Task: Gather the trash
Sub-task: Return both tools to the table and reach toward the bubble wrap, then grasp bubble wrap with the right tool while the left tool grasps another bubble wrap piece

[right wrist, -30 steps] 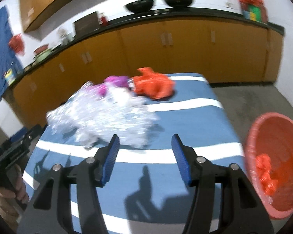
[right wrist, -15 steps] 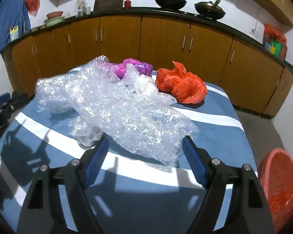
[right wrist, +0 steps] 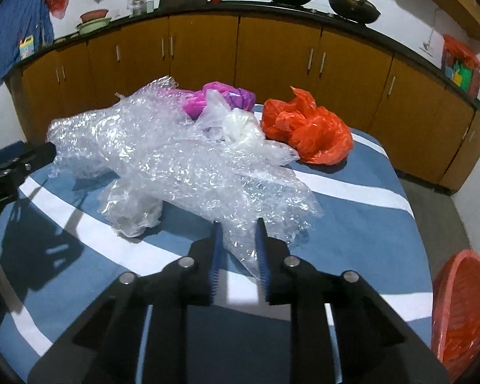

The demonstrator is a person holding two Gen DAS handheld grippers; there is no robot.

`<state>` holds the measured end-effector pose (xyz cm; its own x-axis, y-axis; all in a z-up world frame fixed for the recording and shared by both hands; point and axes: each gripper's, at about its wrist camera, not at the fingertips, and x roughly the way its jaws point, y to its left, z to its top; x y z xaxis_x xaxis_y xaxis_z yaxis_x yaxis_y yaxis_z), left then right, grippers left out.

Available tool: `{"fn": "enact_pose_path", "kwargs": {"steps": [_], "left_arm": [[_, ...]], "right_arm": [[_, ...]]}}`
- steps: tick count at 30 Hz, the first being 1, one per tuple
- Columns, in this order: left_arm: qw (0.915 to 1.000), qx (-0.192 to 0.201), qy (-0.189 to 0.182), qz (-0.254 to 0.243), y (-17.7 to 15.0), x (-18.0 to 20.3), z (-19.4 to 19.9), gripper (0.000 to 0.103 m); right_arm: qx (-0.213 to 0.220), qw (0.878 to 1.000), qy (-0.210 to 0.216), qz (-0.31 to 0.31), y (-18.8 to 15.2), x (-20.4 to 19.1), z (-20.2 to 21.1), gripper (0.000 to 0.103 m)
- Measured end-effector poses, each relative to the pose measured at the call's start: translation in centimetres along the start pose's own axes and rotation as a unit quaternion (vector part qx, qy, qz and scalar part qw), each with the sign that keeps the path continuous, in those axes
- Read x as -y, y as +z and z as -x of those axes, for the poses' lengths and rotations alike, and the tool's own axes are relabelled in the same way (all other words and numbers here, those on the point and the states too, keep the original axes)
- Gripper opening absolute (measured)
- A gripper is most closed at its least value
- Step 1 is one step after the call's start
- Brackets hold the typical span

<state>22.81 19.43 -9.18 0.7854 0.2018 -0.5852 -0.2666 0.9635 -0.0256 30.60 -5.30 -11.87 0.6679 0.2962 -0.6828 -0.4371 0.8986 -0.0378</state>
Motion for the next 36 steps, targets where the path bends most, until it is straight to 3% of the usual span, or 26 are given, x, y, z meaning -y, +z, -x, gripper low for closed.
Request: {"fn": "enact_pose_path", "kwargs": {"steps": [8,16,19,24,26,30,36], "left_arm": [[1.0,-0.004,-0.001,-0.009,0.5,1.1,-1.0,0.099],[0.9996,-0.026,-0.005,-0.012,1.2,2.1,-3.2,0.098],[0.9991,-0.038,-0.02,-0.002,1.2,2.0,-3.6,0.078],[0.9978,-0.046,-0.046,-0.005,1.1,1.9,-3.3,0.033],[0.9975,-0.045,-0.055,-0.007,0.9,1.7,-2.8,0.024],[0.9976,-0.035,-0.059,-0.014,0.8,1.6,-1.5,0.013],[0.998,-0.021,-0.06,-0.006,1.0,1.0,0.7,0.011]], "right_arm": [[0.023,0.996,-0.016,-0.081,-1.0,4.1,2.7,0.018],[0.024,0.992,-0.041,-0.113,-2.1,7.2,4.1,0.018],[0.02,0.991,-0.048,-0.121,-2.5,7.9,4.2,0.018],[0.016,0.991,-0.049,-0.124,-3.0,8.0,4.4,0.018],[0.016,0.991,-0.048,-0.125,-3.1,8.0,4.6,0.018],[0.016,0.99,-0.046,-0.131,-3.2,8.3,5.0,0.018],[0.02,0.988,-0.043,-0.146,-3.3,8.8,6.5,0.017]]}}
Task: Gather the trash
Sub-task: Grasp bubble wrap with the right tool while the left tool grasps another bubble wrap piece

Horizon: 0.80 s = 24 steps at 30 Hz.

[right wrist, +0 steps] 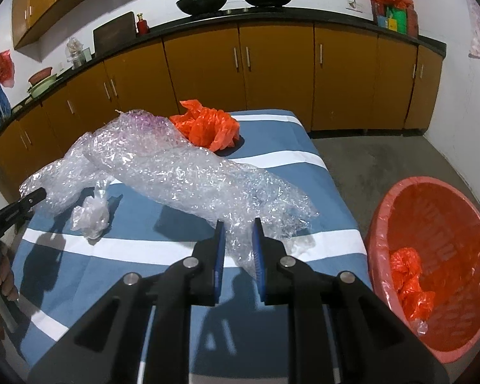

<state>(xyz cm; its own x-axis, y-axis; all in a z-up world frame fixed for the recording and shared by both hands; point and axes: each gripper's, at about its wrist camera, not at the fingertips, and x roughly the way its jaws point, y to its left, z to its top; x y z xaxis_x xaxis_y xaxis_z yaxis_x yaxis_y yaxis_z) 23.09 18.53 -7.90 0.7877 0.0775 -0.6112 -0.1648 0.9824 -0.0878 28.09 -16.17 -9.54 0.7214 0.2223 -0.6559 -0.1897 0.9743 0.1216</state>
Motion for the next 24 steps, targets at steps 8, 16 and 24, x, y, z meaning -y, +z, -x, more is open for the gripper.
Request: {"fn": "enact_pose_path", "kwargs": {"steps": [8,16,24], "left_arm": [[0.9997,0.02,-0.01,0.009,0.5,0.7,3.8,0.011],[0.9984,0.04,-0.041,-0.007,1.4,3.5,6.3,0.011],[0.9952,0.05,-0.077,-0.031,1.7,7.9,7.6,0.011]], "right_arm": [[0.01,1.0,0.002,-0.024,0.3,1.0,2.5,0.017],[0.029,0.999,-0.006,-0.033,0.6,2.1,5.5,0.017],[0.044,0.998,-0.024,-0.049,0.7,4.4,7.9,0.017]]}}
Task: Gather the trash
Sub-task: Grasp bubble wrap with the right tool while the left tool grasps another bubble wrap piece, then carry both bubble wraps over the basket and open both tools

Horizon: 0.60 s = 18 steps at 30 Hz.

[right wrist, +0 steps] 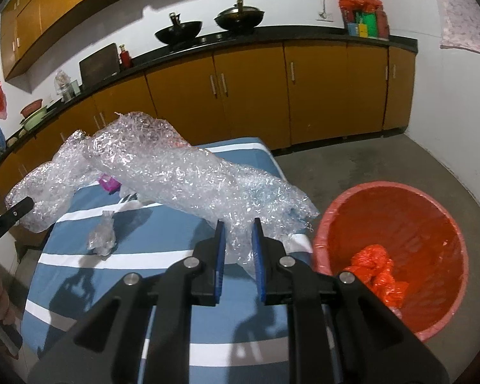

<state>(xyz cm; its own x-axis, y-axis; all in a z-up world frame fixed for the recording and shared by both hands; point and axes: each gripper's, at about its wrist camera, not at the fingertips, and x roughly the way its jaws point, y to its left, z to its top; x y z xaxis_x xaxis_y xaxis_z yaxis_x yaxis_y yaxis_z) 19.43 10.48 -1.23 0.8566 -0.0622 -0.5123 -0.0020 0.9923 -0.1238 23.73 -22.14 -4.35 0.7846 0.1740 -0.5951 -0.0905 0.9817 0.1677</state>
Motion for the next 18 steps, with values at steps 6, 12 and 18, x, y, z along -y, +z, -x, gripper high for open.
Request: {"fn": "enact_pose_path", "kwargs": {"steps": [6,12,18], "left_arm": [[0.9993,0.003,-0.034,-0.014,0.3,3.6,-0.2,0.011],[0.9973,0.0,-0.068,-0.028,0.2,7.3,-0.6,0.011],[0.9939,-0.005,-0.102,-0.042,0.0,11.1,-1.3,0.011]], "right_arm": [[0.012,0.999,-0.023,-0.02,0.1,2.8,1.6,0.017],[0.02,0.997,-0.055,-0.046,0.0,6.4,3.2,0.017],[0.027,0.993,-0.085,-0.072,-0.4,10.0,4.6,0.017]]}}
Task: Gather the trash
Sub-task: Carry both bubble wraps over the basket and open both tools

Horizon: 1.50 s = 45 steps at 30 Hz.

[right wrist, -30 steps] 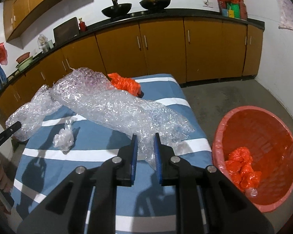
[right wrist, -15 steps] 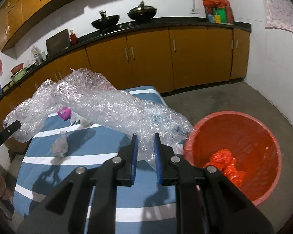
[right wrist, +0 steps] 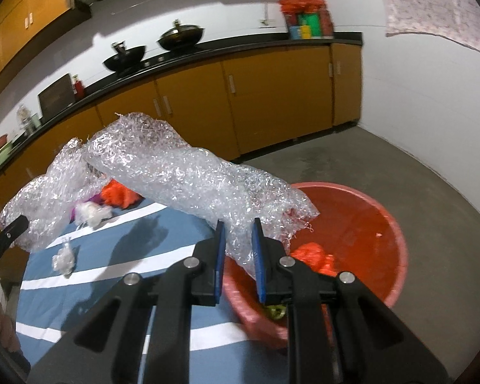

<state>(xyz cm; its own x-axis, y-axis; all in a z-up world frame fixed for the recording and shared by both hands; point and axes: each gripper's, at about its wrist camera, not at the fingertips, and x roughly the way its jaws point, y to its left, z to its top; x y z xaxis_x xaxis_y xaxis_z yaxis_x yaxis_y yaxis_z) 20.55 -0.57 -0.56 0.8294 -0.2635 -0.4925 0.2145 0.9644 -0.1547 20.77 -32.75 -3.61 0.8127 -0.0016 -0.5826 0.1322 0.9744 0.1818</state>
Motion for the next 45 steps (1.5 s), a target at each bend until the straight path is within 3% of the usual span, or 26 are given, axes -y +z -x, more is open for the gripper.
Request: {"fn": "enact_pose_path", "kwargs": {"steps": [23,38,41,43,45], "left_arm": [[0.9938,-0.036,-0.097,-0.039,-1.5,11.9,-5.6,0.011],[0.987,-0.076,-0.127,-0.064,-2.8,16.6,-10.2,0.011],[0.9851,-0.086,-0.131,-0.072,-3.2,17.1,-10.8,0.011],[0.9842,-0.095,-0.131,-0.072,-3.5,17.2,-11.2,0.015],[0.9839,-0.1,-0.13,-0.071,-3.7,16.9,-11.3,0.03]], "right_arm": [[-0.004,0.991,-0.102,-0.086,-0.3,9.4,-0.6,0.017],[-0.016,0.988,-0.109,-0.104,0.4,11.4,-3.5,0.017],[-0.024,0.989,-0.101,-0.102,0.0,11.3,-4.1,0.021],[-0.031,0.99,-0.096,-0.098,-0.2,11.2,-4.6,0.023],[-0.032,0.99,-0.092,-0.099,-0.4,11.3,-4.7,0.028]]}}
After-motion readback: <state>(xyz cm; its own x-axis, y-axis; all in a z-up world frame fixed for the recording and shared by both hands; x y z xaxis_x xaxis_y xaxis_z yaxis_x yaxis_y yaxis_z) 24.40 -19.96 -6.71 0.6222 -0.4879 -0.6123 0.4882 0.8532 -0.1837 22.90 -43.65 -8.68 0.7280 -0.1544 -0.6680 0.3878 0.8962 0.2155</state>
